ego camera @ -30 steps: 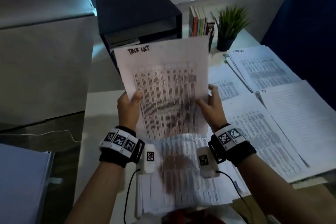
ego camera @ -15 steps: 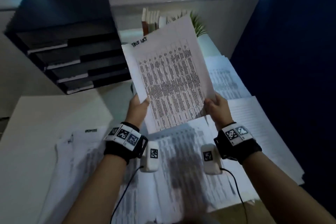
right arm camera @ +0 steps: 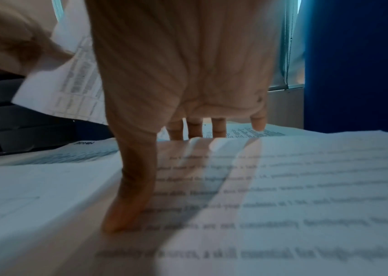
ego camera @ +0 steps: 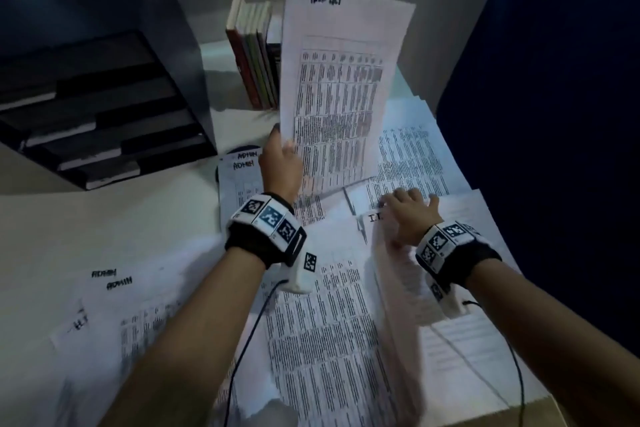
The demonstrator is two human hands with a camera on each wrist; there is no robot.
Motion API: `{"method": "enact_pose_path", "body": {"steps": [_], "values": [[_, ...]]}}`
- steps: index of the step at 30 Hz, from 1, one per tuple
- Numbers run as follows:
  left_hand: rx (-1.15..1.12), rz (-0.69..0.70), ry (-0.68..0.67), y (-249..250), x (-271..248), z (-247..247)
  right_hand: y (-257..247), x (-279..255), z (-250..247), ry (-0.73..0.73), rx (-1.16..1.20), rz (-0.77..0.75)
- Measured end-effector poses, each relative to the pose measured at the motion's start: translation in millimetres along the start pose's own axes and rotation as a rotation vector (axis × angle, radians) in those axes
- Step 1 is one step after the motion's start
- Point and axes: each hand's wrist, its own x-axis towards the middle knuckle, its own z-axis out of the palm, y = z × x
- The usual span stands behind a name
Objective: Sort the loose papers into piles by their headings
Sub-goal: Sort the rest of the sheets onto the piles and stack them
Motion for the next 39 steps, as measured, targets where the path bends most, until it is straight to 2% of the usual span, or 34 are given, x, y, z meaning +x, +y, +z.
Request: {"method": "enact_pose_path", "body": {"steps": [4,8,12,14,18,21,23,27,31,34,39], "values": [[-0.054,-0.028,-0.067,1,3,28,0,0,0,0.036,-0.023,-0.056],[-0.033,-0.131,-0.172,-6,-2,58,3,-15,9,0.124,0.017,-0.1],[0.135,-0.251,-0.335,-17,-15,87,3,-29,27,0.362,-0.002,-0.117],[0.185,-0.328,-0.392,-24,-21,97,3,-31,32,0.417,0.0,-0.094],[0.3,-0.426,-0.454,-35,-24,105,4,-30,40,0.38,0.068,-0.04],[0.35,-0.376,-0.477,-35,-23,99,5,-29,41,0.166,0.139,0.043],[0.318,-0.374,-0.448,-35,-22,89,4,-30,43,0.076,0.12,0.05],[0.285,-0.329,-0.431,-40,-20,56,4,-30,36,-0.007,0.11,0.057],[0.226,-0.242,-0.358,-47,-21,5,-16,-32,14,0.021,0.097,0.082],[0.184,-0.202,-0.328,-55,-22,-42,-56,-35,-6,0.098,0.134,0.053],[0.192,-0.172,-0.259,-73,-29,-134,-153,-39,-25,0.143,0.246,-0.108]]}}
